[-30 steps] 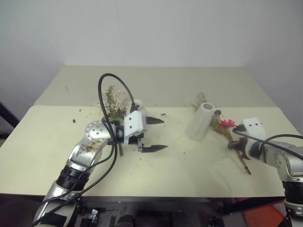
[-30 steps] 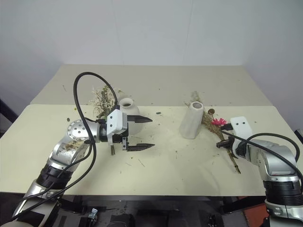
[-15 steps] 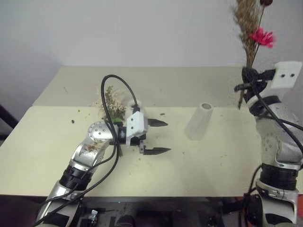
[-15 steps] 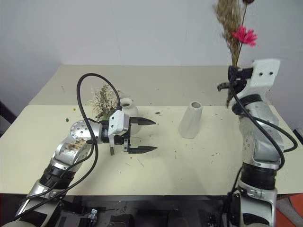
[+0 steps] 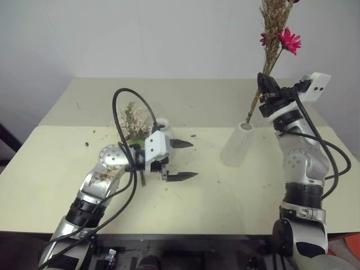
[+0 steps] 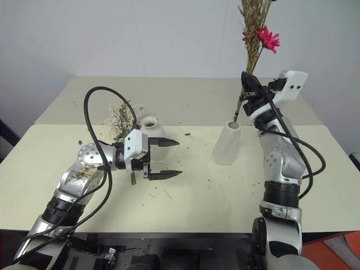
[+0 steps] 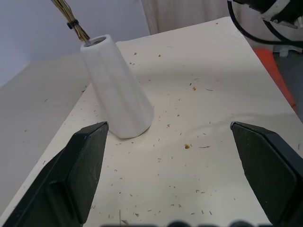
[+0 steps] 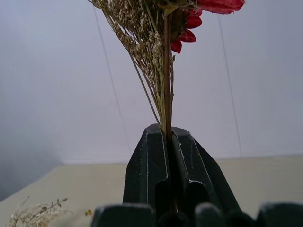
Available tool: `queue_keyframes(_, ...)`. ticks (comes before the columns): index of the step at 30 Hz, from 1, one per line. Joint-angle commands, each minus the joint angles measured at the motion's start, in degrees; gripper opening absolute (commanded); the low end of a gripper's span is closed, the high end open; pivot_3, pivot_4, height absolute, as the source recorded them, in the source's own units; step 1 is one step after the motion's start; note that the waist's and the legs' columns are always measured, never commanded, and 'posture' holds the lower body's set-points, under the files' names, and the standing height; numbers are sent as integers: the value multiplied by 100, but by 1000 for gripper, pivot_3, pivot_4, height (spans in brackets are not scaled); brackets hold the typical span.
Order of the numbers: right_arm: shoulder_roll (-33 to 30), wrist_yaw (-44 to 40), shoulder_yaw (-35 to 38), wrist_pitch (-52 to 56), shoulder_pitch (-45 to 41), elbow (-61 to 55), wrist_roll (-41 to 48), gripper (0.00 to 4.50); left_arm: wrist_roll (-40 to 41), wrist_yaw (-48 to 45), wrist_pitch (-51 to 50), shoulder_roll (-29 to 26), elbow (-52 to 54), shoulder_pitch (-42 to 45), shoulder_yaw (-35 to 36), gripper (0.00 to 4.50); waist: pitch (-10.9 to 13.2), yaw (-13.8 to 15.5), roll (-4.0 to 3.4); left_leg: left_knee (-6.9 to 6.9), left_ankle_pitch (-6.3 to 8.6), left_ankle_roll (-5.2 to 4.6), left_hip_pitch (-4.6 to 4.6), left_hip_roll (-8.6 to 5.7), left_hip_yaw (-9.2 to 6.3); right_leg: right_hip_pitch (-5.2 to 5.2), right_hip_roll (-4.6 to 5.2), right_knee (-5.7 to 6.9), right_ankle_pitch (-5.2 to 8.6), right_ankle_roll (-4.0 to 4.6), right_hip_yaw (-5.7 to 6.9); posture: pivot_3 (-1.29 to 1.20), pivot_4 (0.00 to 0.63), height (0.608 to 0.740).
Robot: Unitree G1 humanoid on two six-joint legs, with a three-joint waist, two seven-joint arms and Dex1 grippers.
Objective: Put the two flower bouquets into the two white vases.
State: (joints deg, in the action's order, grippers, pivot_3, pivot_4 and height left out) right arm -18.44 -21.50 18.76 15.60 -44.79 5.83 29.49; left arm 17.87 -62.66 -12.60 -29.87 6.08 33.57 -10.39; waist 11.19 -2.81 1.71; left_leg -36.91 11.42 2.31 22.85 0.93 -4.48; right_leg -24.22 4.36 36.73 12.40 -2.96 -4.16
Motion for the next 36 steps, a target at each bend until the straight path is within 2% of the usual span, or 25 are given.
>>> queue_keyframes(1,-14,-63,56,-288,-114,13,19,17,42,71,12,-54,253,-4,136,4500,0,1,0,0,0,0,-1,-1,0,0,0,1,0,0,0,0,150,740)
queue_keyframes(23,33,98,29,-90,283,-900,426,17,95,84,-10,-75,293,-69,152,4500,0,-2,0,1,0,0,-1,0,0,1,-1,0,1,-1,0,0,150,740)
queue_keyframes(36,122,11,-86,-294,436,-452,276,17,106,85,-54,-101,334,-97,148,4500,0,1,0,1,0,0,-2,0,0,1,-1,0,1,-1,0,0,150,740)
